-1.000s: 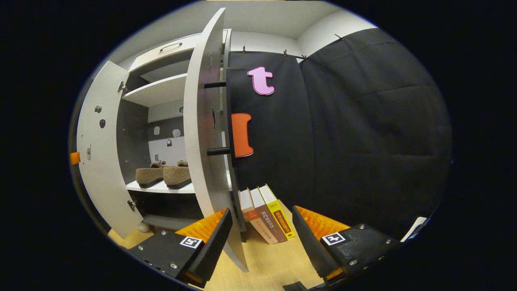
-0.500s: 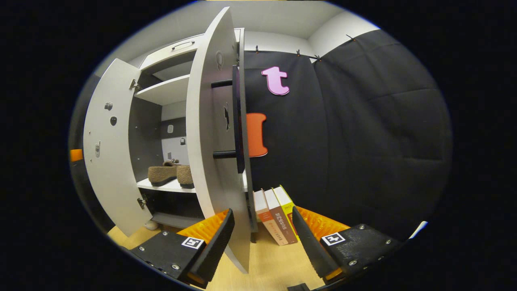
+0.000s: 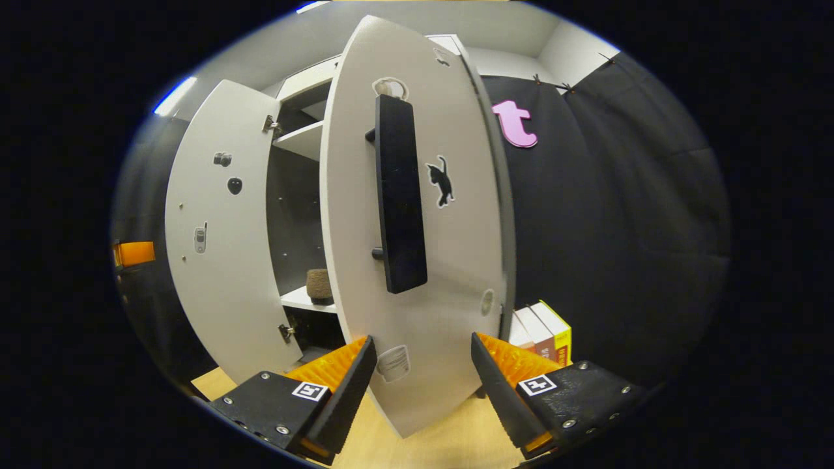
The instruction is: Grab one shoe with the right hand and put it into the shoe cabinet, grab the other shoe with the left hand and put it into the shoe cabinet; then close the right door with the right hand and the left door with the left hand.
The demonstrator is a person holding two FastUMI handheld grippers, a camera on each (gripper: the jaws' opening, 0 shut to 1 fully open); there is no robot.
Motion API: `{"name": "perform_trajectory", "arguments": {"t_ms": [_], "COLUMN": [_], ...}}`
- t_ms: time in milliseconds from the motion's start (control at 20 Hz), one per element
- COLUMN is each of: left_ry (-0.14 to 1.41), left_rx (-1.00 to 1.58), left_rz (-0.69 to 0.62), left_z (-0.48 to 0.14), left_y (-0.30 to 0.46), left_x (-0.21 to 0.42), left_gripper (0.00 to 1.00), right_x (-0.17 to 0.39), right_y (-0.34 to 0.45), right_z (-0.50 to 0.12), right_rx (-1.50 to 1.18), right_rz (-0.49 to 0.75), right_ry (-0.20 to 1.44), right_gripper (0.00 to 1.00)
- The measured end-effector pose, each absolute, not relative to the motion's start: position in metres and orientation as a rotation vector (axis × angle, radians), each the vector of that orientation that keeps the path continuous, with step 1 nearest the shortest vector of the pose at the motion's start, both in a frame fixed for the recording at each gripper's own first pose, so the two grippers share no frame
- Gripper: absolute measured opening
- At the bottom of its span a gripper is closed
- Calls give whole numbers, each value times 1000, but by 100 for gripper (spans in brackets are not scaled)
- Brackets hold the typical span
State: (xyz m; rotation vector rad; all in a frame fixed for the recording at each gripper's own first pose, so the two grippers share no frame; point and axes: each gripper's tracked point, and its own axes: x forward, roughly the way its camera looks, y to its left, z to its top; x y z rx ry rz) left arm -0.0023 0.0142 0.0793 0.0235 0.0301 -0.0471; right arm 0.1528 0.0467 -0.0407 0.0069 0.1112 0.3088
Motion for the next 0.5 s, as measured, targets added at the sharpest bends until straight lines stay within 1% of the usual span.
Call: {"name": "perform_trajectory", "arguments": {"t_ms": [250, 500], "left_ry": [27, 10], "left_rx": [25, 16], "left_rz": [23, 83], "left_z": [80, 78], "left_y": [52, 96], "left_x": [-9, -9], "left_gripper": [96, 96], "right_x": [172, 175], "right_y": [72, 68], "right_z": [-34, -27], "right_rx": [12, 44], "right_rz": [303, 289], "right_ry": [85, 71], "right_gripper": [92, 92]}}
